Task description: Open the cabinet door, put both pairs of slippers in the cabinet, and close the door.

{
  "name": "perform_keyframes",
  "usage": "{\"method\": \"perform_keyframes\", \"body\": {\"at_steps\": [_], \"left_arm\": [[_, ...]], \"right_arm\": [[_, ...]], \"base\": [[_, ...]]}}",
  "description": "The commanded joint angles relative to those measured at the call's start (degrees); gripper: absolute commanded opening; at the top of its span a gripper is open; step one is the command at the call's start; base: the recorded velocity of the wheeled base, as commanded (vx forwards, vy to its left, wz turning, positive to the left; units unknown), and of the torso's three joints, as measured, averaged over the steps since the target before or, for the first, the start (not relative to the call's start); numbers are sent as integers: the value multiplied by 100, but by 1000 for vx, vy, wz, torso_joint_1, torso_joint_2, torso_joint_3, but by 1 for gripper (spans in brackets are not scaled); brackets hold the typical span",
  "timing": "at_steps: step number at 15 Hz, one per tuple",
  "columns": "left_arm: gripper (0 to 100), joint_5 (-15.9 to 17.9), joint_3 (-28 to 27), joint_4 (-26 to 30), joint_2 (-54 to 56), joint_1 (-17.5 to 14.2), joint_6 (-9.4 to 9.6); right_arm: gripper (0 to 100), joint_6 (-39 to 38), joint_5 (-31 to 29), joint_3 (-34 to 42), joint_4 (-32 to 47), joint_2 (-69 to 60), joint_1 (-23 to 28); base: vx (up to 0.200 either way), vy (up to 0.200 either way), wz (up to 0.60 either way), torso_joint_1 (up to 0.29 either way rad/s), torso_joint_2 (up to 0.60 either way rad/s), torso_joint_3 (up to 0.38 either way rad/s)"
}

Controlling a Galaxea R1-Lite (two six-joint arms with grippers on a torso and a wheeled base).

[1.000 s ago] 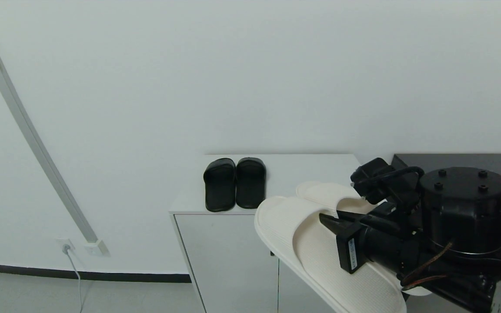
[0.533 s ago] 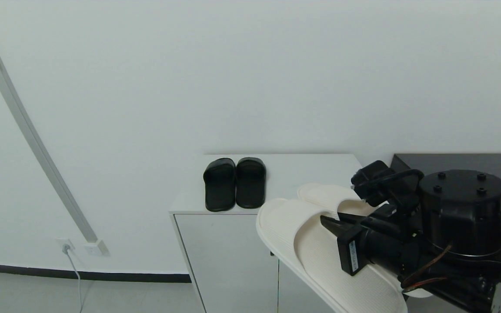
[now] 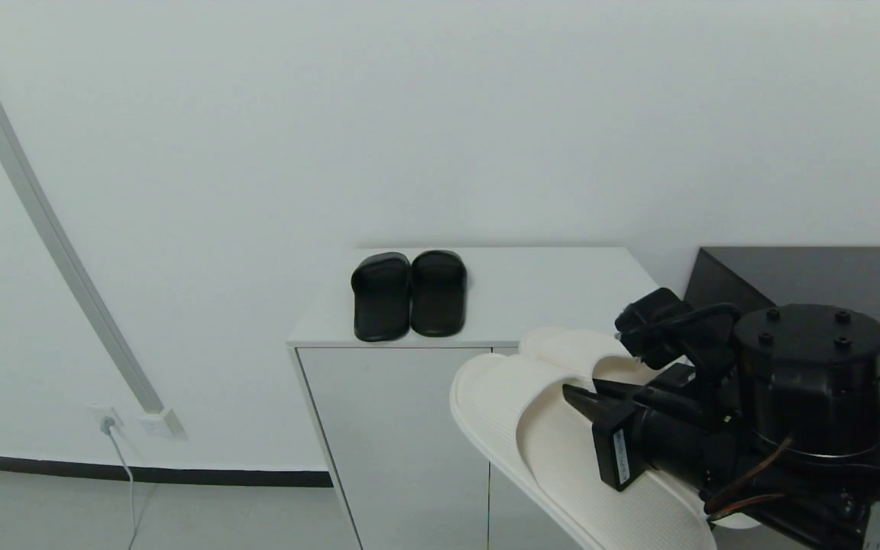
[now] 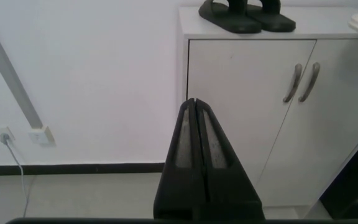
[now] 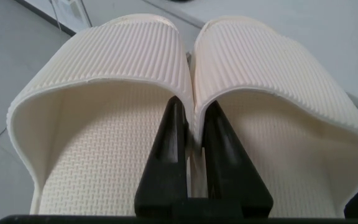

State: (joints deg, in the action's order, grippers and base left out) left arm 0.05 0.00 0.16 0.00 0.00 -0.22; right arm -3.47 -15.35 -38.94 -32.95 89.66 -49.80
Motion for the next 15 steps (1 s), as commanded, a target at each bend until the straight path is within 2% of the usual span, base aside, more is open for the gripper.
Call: {"method": "perform_keyframes", "body": {"at_steps": [1, 8, 15], "left_arm": [[100, 4, 0, 2, -9, 0, -4], [100, -14, 0, -7, 0, 0, -4], [100, -14, 0, -7, 0, 0, 4]], "right_arm": [[0, -4, -3, 9, -1, 16, -4], [0, 5, 5, 62, -1, 43, -4], [0, 5, 5, 185, -1, 34, 14]], "base": [[0, 0, 0, -227, 549, 330], [0, 0, 0, -213, 532, 318], [0, 0, 0, -163, 489, 330]]}}
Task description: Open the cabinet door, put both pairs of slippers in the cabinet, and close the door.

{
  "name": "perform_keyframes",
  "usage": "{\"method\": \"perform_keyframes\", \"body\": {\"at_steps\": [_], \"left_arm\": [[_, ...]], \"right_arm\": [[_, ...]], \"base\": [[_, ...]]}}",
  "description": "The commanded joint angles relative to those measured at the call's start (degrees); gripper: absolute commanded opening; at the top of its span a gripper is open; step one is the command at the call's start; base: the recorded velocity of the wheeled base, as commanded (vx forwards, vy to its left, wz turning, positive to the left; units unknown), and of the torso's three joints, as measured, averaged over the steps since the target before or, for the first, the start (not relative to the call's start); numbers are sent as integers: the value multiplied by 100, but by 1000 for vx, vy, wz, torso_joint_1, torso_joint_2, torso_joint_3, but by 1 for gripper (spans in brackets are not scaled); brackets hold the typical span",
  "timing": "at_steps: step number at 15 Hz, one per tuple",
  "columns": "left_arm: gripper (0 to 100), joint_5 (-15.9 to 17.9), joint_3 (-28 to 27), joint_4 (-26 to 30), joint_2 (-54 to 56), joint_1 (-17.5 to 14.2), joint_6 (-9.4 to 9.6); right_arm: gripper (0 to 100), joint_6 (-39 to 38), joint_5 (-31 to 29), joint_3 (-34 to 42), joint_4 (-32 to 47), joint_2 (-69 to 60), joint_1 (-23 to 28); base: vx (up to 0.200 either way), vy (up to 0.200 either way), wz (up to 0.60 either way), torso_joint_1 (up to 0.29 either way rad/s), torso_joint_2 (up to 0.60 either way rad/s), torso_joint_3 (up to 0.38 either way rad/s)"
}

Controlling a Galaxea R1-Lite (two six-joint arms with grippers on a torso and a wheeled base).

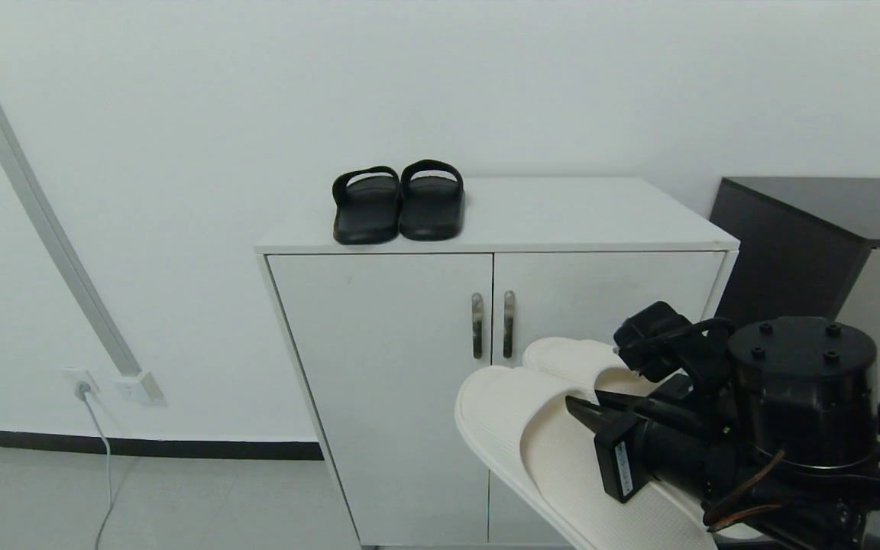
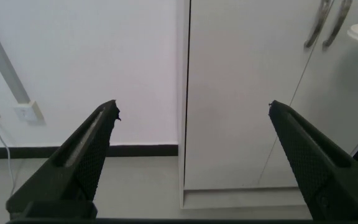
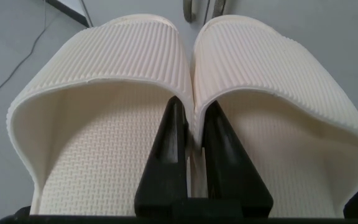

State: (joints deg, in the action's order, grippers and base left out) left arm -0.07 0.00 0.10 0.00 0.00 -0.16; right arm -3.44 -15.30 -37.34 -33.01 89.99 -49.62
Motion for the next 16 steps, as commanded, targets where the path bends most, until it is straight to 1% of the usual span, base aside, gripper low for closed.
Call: {"method": "perform_keyframes", "body": {"at_steps": [1, 6, 9, 10, 13, 14, 16], "left_arm": [[100, -1, 0, -1, -9, 0, -2], [100, -1, 0, -1, -9, 0, -2], [100, -1, 0, -1, 0, 0, -2], [100, -1, 0, -1, 0, 0, -2], [100, -1, 0, -1, 0, 0, -2], [100, 16, 0, 8, -9, 0, 60], [100, 16, 0, 8, 0, 0, 42]], "right_arm": [[0, 1, 1, 43, -3, -17, -4], [0, 1, 1, 87, -3, -17, -13], [0, 1, 9, 130, -3, -52, -101], [0, 10, 45, 130, -21, -78, -110], [0, 19, 80, 227, -91, -96, -154], [0, 19, 80, 262, -127, -96, -162], [0, 54, 80, 271, -179, -69, -162]], "base": [[0, 0, 0, -144, 481, 334], [0, 0, 0, -110, 457, 350], [0, 0, 0, -48, 437, 383], [0, 0, 0, 2, 246, 188], [0, 0, 0, 0, 0, 0], [0, 0, 0, 0, 0, 0], [0, 0, 0, 0, 0, 0]]}}
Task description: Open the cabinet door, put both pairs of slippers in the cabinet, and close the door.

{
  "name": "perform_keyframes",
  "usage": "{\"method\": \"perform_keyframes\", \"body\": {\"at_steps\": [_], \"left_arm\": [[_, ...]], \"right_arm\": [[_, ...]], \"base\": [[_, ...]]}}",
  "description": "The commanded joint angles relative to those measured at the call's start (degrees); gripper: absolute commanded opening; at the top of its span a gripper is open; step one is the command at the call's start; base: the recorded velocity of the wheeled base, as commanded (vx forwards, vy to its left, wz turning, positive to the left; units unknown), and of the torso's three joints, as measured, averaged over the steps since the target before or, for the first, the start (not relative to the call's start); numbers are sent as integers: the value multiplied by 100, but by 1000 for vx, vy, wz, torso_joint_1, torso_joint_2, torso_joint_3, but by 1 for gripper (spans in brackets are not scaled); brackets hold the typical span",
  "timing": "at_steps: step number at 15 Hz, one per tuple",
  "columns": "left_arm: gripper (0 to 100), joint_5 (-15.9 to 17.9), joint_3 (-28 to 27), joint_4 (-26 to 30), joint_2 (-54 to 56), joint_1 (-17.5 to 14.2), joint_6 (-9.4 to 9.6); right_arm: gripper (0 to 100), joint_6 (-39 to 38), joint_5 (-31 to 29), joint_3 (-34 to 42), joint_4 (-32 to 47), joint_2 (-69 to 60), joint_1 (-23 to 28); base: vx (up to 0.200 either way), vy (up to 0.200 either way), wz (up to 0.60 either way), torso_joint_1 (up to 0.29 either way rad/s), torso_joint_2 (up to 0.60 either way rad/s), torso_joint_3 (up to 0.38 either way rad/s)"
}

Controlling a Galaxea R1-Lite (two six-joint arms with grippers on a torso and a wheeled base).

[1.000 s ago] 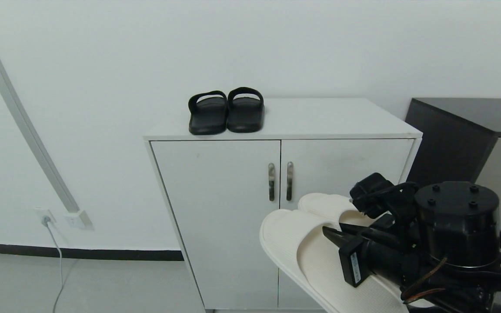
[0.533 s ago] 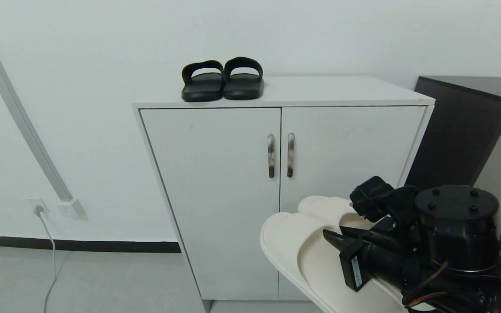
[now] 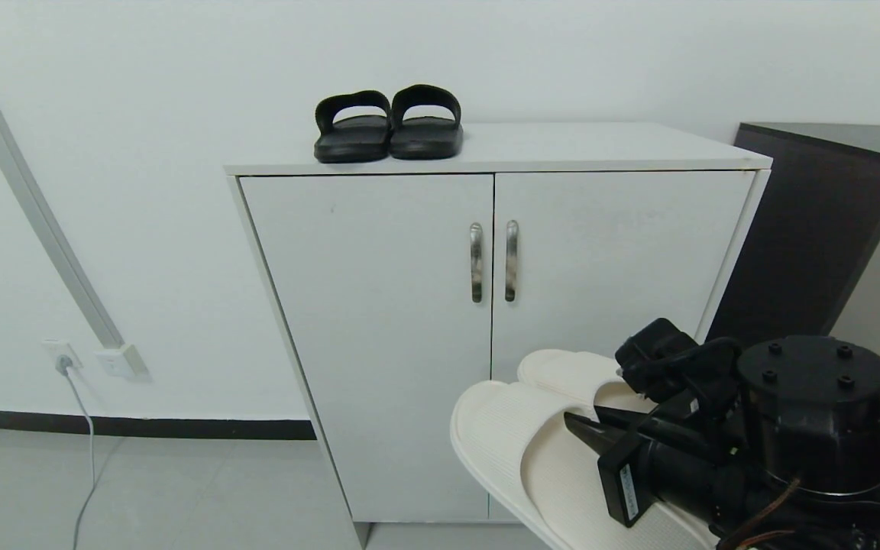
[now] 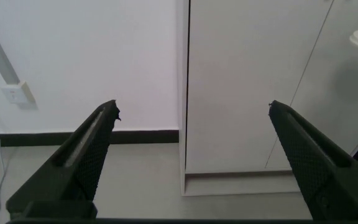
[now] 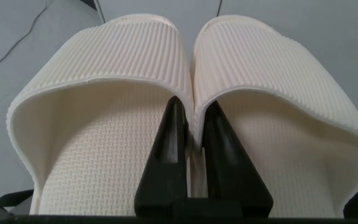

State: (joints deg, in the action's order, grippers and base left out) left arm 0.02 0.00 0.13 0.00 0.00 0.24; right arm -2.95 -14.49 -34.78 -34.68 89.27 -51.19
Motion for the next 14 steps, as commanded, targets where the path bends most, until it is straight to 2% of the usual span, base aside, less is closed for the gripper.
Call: {"method": "perform_keyframes", "body": {"at_steps": [1, 4, 5, 6, 7, 8, 9, 11, 12, 13, 14], "left_arm": [[100, 6, 0, 4, 0, 0, 2], [100, 33, -9, 13, -26, 0, 2], [100, -134, -18, 4, -88, -35, 37], [100, -231, -308, -31, -527, -26, 90], [100, -125, -1081, -49, -1116, -9, -95], [100, 85, -1477, -5, -1459, 44, -244], [100, 630, -1723, 66, -2021, 123, -253], [100, 2239, -1854, -22, -2821, 308, -270], [100, 2546, -1863, -31, -2892, 308, -270], [100, 3153, -2065, -31, -3173, 316, -270], [100, 3346, -2417, -31, -3586, 316, -279]], "right_arm": [[0, 5, -1, 33, -12, 11, -5], [0, 5, -1, 41, -12, 29, -5], [0, 14, -1, 41, -12, 20, -5], [0, 14, -1, 50, -12, 11, -5], [0, 14, -1, 68, -30, -15, -5], [0, 14, -1, 77, -30, -15, -5], [0, 14, -1, 77, -30, -15, -14], [0, 14, -1, 85, -30, -24, -23], [0, 14, -1, 85, -30, -24, -32], [0, 14, 8, 85, -30, -24, -40], [0, 14, 8, 94, -30, -24, -40]], "base": [[0, 0, 0, 0, 0, 0], [0, 0, 0, 0, 0, 0], [0, 0, 0, 0, 0, 0], [0, 0, 0, 0, 0, 0], [0, 0, 0, 0, 0, 0], [0, 0, 0, -17, 154, 163], [0, 0, 0, -17, 110, 124], [0, 0, 0, -6, 33, 38], [0, 0, 0, 0, 0, 0], [0, 0, 0, 0, 0, 0], [0, 0, 0, 0, 0, 0]]}}
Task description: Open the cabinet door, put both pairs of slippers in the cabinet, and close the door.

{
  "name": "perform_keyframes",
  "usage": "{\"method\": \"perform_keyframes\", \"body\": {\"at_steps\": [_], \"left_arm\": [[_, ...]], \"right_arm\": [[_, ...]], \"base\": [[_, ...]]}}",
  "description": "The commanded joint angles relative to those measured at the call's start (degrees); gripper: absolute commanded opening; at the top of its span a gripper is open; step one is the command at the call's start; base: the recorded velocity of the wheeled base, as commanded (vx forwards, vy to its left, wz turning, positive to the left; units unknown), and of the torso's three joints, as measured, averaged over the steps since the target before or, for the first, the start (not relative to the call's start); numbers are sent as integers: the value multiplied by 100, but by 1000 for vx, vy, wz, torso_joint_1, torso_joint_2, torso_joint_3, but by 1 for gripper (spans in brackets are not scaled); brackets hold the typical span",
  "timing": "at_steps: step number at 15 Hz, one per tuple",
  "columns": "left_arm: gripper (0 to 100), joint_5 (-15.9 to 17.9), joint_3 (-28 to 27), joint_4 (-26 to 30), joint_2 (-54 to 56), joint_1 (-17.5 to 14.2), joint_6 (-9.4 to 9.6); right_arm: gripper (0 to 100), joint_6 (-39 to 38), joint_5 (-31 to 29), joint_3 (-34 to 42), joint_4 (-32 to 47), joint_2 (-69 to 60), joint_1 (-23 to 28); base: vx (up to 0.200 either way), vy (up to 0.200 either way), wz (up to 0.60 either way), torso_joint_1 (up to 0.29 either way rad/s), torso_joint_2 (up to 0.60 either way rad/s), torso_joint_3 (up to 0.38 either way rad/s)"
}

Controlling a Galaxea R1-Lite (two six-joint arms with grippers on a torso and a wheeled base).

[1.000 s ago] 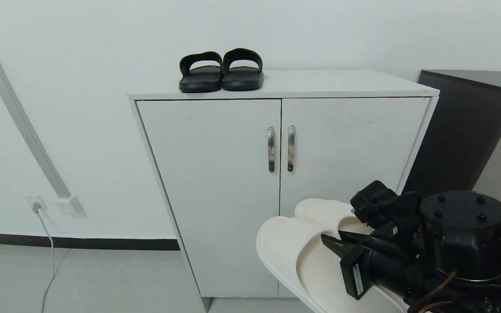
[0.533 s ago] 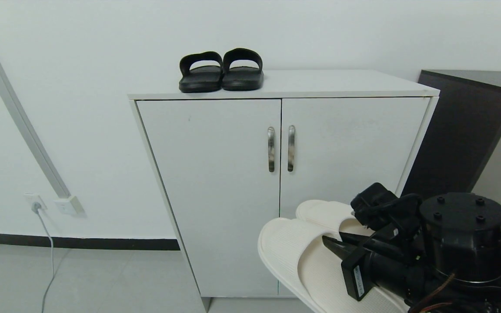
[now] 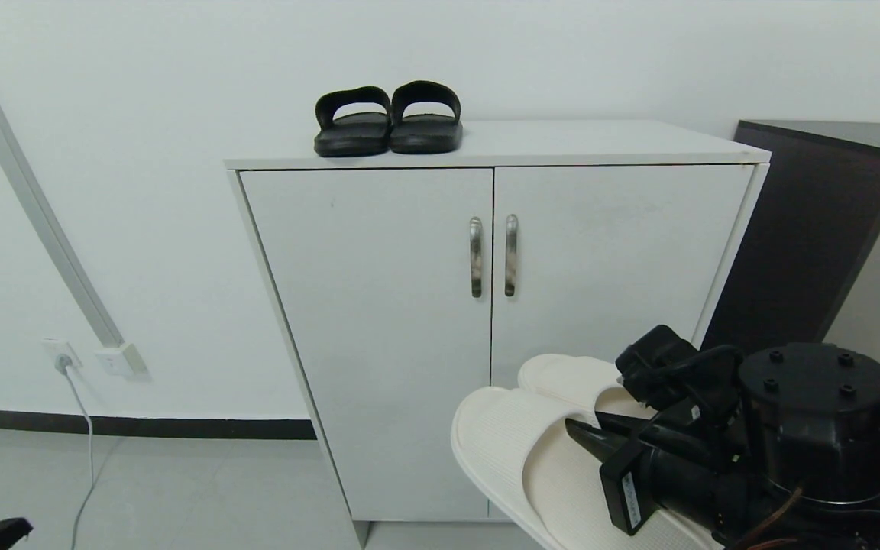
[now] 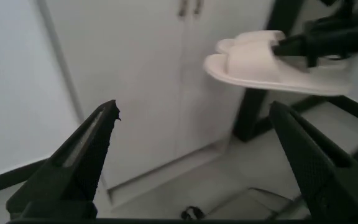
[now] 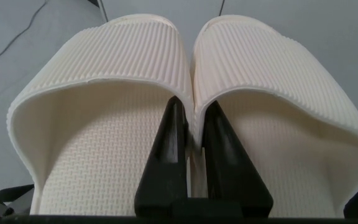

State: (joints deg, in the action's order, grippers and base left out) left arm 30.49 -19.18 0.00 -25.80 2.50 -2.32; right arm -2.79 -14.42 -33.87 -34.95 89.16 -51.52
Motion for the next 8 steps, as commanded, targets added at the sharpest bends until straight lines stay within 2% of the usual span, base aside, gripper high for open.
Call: {"method": "perform_keyframes", "body": {"at_steps": [1, 2, 3, 6, 8], "left_arm": [[100, 344, -728, -35, -1323, 84, -23], [100, 414, -912, -105, -1595, 137, -23], [100, 493, -1167, -404, -2131, 374, -23], [100, 484, -1633, -1898, -3520, 1086, -67], [100, 396, -2125, -2083, -4170, 1446, -111]], "right_arm": [[0, -11, 18, 12, -3, -13, -25], [0, -11, 80, 29, -12, -13, -25], [0, -11, 185, 82, -82, -13, -25], [0, -2, 247, 222, -451, -4, -25], [0, -2, 247, 231, -451, 22, -25]], "base": [[0, 0, 0, 0, 0, 0], [0, 0, 0, 0, 0, 0], [0, 0, 0, 0, 0, 0], [0, 0, 0, 0, 0, 0], [0, 0, 0, 0, 0, 0]]}}
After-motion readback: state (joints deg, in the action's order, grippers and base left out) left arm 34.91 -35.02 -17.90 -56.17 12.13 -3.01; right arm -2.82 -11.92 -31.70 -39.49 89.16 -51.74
